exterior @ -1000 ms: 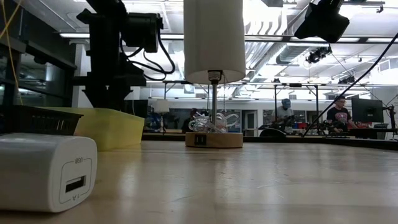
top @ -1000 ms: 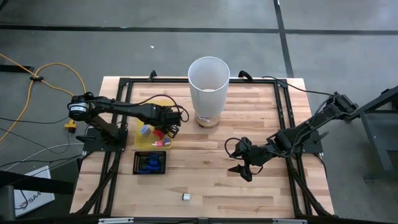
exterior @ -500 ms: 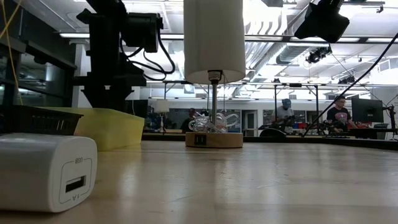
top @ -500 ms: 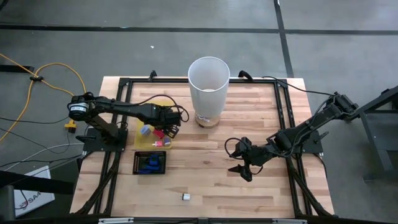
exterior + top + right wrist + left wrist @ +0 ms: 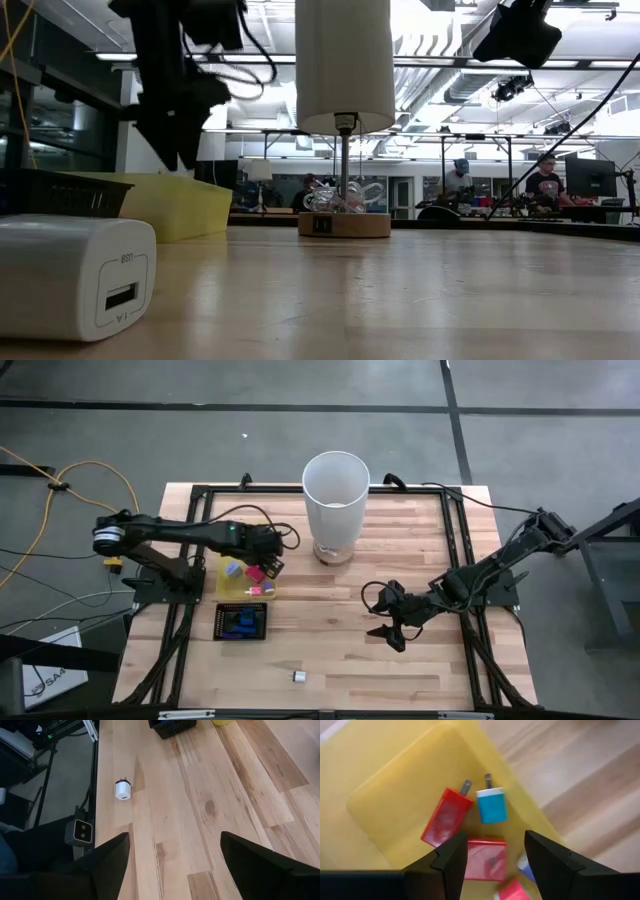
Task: Pick & Place Office items
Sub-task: Put the white charger adapter into the yellow bin
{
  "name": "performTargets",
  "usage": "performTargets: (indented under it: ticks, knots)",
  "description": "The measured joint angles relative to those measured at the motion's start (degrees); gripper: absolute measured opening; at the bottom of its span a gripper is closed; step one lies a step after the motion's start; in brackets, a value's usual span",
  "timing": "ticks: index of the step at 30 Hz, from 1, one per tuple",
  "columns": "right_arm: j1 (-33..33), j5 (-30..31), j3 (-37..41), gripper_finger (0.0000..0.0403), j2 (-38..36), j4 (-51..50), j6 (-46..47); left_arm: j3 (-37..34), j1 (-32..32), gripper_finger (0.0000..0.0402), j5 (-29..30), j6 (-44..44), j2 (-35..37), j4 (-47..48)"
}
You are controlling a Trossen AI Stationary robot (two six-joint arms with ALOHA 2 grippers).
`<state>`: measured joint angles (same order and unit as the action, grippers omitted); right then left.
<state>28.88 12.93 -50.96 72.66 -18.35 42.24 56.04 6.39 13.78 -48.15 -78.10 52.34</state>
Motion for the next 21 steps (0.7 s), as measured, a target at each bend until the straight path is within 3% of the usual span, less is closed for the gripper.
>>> performTargets:
  ticks: [7,16,21]
  knots:
    - [0.0,0.0,0.0,0.03,0.0,0.0,0.0,0.0,-3.3,0.0187,-0.2,0.2,5.6,-0.1]
    - [0.0,0.1,0.0,0.03,0.0,0.2,0.0,0.0,-5.8,0.0187,-0.2,0.3,5.9,-1.1]
    - [0.0,0.1,0.0,0.03,0.0,0.2,0.0,0.0,-10.9,0.0187,-2.3,1.1,5.9,-5.3]
